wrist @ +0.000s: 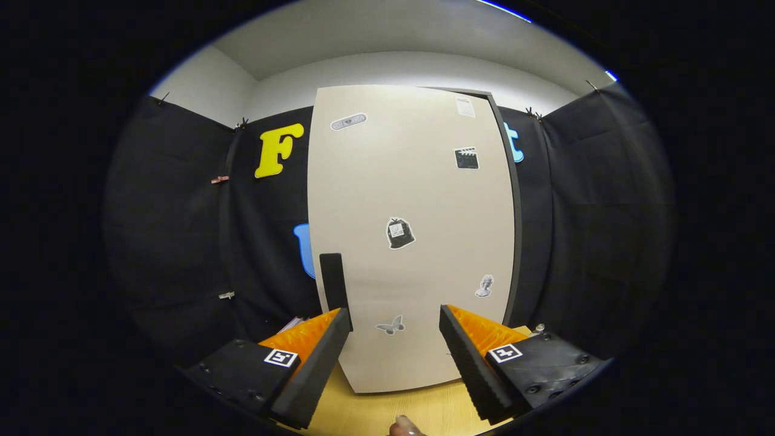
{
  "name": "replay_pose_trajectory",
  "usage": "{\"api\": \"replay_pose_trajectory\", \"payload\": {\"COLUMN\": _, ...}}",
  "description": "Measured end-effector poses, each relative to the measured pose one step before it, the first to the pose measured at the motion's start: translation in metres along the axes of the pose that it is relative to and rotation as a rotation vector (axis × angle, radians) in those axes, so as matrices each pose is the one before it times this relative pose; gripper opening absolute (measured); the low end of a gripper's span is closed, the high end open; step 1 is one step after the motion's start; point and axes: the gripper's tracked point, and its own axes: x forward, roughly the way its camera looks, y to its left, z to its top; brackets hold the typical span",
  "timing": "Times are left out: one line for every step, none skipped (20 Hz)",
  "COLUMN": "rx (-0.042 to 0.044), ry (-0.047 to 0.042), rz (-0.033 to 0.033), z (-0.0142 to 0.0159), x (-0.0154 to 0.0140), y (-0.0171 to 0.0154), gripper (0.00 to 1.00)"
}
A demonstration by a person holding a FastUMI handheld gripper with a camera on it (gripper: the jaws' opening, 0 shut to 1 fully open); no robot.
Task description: Open the shoe cabinet door, grab the shoes and put them into the shoe cabinet, then close the shoe cabinet door.
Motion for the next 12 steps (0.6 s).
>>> {"api": "replay_pose_trajectory", "payload": {"rx": -0.00315, "ry": -0.00033, "rz": -0.00188, "z": -0.00028, "x": -0.00075, "y": -0.00008, "gripper": 0.98}}
{"api": "replay_pose_trajectory", "payload": {"rx": -0.00197, "ry": 0.00081, "rz": -0.00300, "z": 0.00045, "x": -0.00034, "y": -0.00039, "gripper": 0.98}}
{"api": "replay_pose_trajectory", "payload": {"rx": -0.00206, "ry": 0.00001, "rz": -0.00527, "z": 0.00015, "x": 0.00083, "y": -0.00061, "gripper": 0.98}}
{"api": "replay_pose_trajectory", "payload": {"rx": 0.00021, "ry": -0.00116, "rz": -0.00222, "z": 0.00043, "x": -0.00069, "y": -0.00018, "gripper": 0.98}}
{"api": "replay_pose_trajectory", "payload": {"rx": 0.00065, "ry": -0.00276, "rz": -0.00311, "z": 0.00048, "x": 0.00117, "y": -0.00012, "gripper": 0.98}}
{"api": "replay_pose_trajectory", "payload": {"rx": -0.00117, "ry": -0.00373, "rz": -0.00401, "z": 0.00108, "x": -0.00007, "y": -0.00044, "gripper": 0.98}}
{"api": "replay_pose_trajectory", "payload": {"rx": -0.00312, "ry": -0.00495, "rz": 0.00011, "z": 0.00045, "x": -0.00015, "y": -0.00003, "gripper": 0.98}}
{"api": "replay_pose_trajectory", "payload": {"rx": -0.00608, "ry": -0.00395, "rz": -0.00035, "z": 0.00052, "x": 0.00044, "y": 0.00083, "gripper": 0.98}}
{"api": "replay_pose_trajectory", "payload": {"rx": -0.00764, "ry": -0.00233, "rz": -0.00300, "z": 0.00022, "x": -0.00006, "y": -0.00087, "gripper": 0.98}}
{"api": "replay_pose_trajectory", "payload": {"rx": -0.00718, "ry": 0.00107, "rz": -0.00045, "z": -0.00041, "x": -0.00023, "y": 0.00048, "gripper": 0.98}}
{"api": "replay_pose_trajectory", "payload": {"rx": -0.00574, "ry": 0.00140, "rz": -0.00144, "z": -0.00052, "x": -0.00071, "y": -0.00032, "gripper": 0.98}}
{"api": "replay_pose_trajectory", "payload": {"rx": -0.00423, "ry": 0.00048, "rz": -0.00143, "z": -0.00030, "x": -0.00022, "y": -0.00072, "gripper": 0.98}}
